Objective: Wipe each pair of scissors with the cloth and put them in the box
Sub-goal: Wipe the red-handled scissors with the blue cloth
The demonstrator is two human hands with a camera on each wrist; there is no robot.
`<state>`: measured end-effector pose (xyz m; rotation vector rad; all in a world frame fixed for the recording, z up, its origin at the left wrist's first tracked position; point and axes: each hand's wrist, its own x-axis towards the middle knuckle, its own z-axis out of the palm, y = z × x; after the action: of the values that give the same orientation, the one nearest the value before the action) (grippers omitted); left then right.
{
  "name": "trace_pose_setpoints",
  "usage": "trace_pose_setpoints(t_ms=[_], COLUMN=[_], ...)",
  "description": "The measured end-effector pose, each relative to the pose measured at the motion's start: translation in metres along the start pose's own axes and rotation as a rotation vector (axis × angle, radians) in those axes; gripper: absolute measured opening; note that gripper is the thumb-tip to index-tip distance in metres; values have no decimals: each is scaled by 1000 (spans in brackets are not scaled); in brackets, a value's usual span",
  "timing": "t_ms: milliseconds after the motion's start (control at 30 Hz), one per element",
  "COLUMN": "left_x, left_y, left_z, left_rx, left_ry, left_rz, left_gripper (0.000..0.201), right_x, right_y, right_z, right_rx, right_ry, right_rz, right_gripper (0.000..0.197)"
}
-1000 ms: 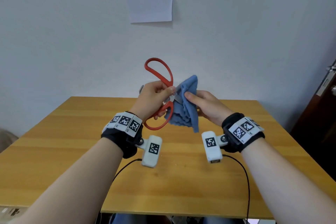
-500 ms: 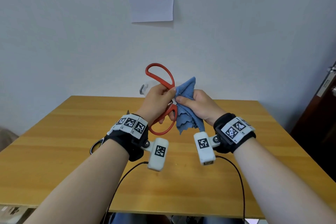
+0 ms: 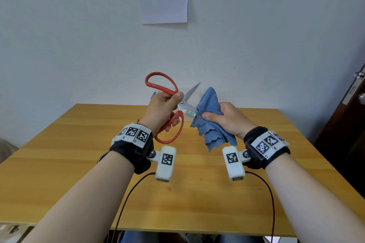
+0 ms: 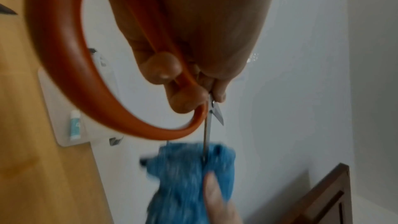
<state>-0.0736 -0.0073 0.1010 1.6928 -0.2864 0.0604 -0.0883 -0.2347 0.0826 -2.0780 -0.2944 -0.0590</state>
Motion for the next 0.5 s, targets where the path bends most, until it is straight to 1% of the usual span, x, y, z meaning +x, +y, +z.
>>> trace_pose_setpoints(t_ms=[100,133,200,300,433,500], left_x=[6,8,9,6,3,1], left_y=[5,7,10,11,11,11], left_z=[-22,-27,-29,-15,3,10], left_rx=[-60,-50,-14,30,62,83], left_ry=[116,126,101,33,-18,-36], left_rz=[-40,-46,-29,10,56,74], left_gripper=[28,29,29,31,38,36], right_x=[-5,-5,-3,3,10,12], right_y=[10,13,11,-5,-23,-25], right_z=[-13,-16,-17,-6,16,27], right_rx=[70,107,171,274,316,348], right_ry=[62,96,129,72,-46,-89], right_rz=[47,61,71,70,55,31], right_gripper=[19,19,22,35,40,48])
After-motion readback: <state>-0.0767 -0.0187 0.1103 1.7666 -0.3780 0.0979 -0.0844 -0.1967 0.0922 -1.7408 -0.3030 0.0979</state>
